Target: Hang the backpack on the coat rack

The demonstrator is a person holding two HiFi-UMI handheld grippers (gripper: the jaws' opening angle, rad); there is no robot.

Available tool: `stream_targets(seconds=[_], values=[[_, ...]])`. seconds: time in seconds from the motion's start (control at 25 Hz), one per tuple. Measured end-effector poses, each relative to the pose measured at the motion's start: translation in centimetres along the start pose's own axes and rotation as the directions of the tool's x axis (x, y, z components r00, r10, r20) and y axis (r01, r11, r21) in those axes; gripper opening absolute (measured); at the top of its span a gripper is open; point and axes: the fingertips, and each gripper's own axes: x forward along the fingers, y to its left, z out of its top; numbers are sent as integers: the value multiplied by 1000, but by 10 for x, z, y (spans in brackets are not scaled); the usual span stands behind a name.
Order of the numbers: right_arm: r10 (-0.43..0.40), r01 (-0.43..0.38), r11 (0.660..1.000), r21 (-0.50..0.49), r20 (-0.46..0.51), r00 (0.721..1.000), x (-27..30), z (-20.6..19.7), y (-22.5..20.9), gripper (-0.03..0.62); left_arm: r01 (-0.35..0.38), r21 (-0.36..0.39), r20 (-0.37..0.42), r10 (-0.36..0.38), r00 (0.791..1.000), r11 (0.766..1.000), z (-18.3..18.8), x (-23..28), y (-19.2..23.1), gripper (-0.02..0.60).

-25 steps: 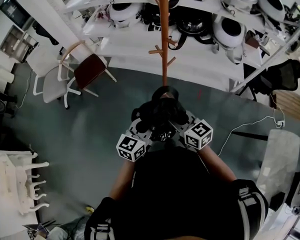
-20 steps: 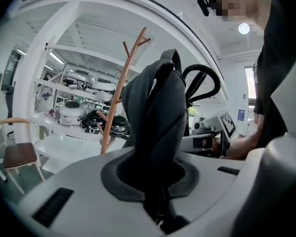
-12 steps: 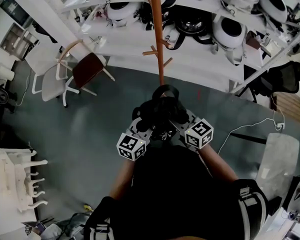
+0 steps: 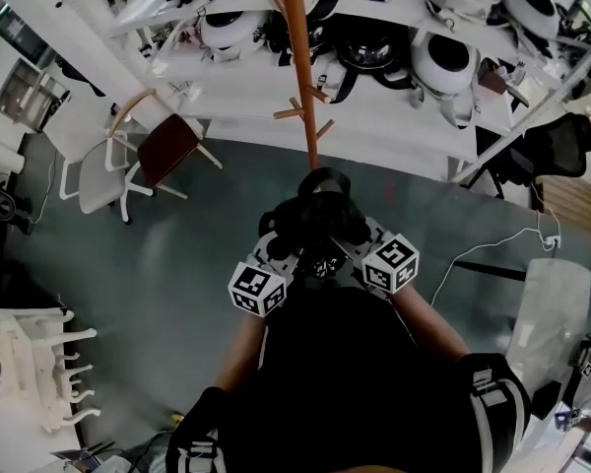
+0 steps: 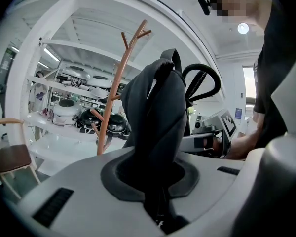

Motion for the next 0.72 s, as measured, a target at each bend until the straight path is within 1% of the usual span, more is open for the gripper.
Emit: stream_targets(seconds=[0.24, 0.44, 0.72], values=[[-40, 40, 999, 5, 11, 999, 16, 6, -10, 114, 38, 2, -6, -38, 999, 999, 6, 8, 20, 67], [-89, 89, 996, 24, 19, 996, 35, 9, -19, 114, 87, 10, -28, -87, 996, 996, 9, 15, 42, 67], [-155, 153, 987, 53, 34, 987, 76, 18, -31, 114, 155, 19, -65, -154, 986, 988, 17, 20, 87, 67]])
